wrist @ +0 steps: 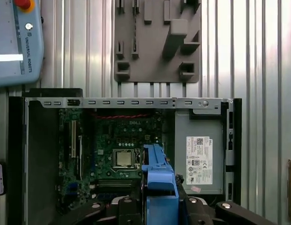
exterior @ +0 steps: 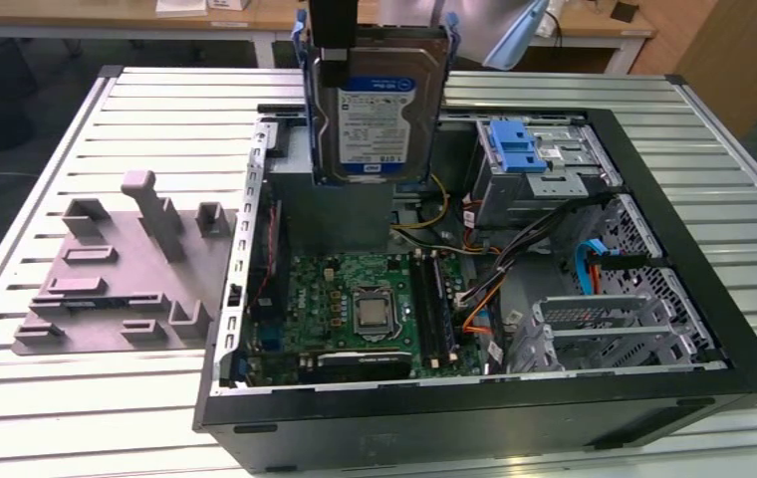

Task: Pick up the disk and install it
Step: 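Pick up the disk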

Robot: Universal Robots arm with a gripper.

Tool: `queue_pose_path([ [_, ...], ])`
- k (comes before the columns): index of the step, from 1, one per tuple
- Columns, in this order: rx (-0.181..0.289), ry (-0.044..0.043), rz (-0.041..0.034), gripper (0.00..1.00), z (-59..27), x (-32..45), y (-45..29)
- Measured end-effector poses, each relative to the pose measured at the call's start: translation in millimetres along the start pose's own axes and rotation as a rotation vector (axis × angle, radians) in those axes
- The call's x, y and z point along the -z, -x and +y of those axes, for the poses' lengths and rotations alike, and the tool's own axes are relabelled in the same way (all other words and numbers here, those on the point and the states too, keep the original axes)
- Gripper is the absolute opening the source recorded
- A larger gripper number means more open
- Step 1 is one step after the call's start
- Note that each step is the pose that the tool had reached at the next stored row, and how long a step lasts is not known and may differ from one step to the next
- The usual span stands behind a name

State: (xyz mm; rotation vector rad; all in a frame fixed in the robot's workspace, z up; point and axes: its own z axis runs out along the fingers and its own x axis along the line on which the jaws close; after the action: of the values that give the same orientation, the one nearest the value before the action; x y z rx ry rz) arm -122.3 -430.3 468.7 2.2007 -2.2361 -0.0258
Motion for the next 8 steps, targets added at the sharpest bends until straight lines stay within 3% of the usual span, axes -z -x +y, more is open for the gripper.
queue_pose_path([
  [4, 0.000, -0.0008, -0.0003, 0.36, -5.9, -2.4, -9.7],
  [8, 0.000, -0.0006, 0.0001, 0.36, -23.7, -4.3, -11.2],
])
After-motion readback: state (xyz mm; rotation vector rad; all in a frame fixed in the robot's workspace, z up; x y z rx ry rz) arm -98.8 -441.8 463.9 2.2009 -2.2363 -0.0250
